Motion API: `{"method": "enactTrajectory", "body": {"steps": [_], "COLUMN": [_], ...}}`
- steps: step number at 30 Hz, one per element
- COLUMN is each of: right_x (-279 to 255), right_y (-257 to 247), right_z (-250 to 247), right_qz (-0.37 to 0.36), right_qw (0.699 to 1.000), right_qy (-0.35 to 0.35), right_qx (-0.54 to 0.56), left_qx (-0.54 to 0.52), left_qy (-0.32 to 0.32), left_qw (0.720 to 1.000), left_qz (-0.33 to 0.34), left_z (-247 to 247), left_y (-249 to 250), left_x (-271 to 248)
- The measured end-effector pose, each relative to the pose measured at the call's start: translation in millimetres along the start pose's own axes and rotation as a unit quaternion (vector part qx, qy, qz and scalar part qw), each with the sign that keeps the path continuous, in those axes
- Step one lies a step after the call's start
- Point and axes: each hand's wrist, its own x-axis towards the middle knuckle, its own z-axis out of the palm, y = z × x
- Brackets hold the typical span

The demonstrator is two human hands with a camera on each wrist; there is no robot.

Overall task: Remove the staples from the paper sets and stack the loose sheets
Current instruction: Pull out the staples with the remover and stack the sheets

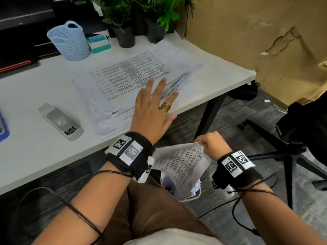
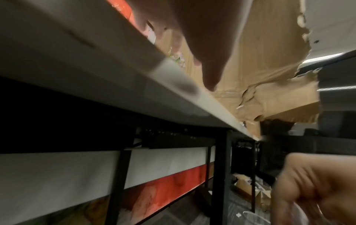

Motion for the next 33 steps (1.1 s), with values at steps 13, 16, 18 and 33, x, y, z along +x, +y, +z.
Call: {"method": "enactTrajectory", "body": {"steps": [13,16,18,33], "right_x": [32,16,11,27], "right_y": [17,9,4,-11], "right_z": [114,124,140,151], "right_qz": [0.038,-0.002,-0.012,-0.06], "right_qw": [0.986,0.989,0.991,0.995], "right_qy": [-0.123,-0.127,-0.132,0.054], "right_qx": [-0.104,-0.078,-0.013,0.06], "left_qx": [0.017,0.03,0.032,0.028], "left_qy": [-0.205,-0.206,-0.205,-0.211], "left_qw": [0.977,0.976,0.976,0.975], "left_qz": [-0.059,-0.057,-0.059,-0.063], "left_z": [18,18,18,18], "left_y": [-11,-10,-10,-10], "left_x": [10,11,10,10]}}
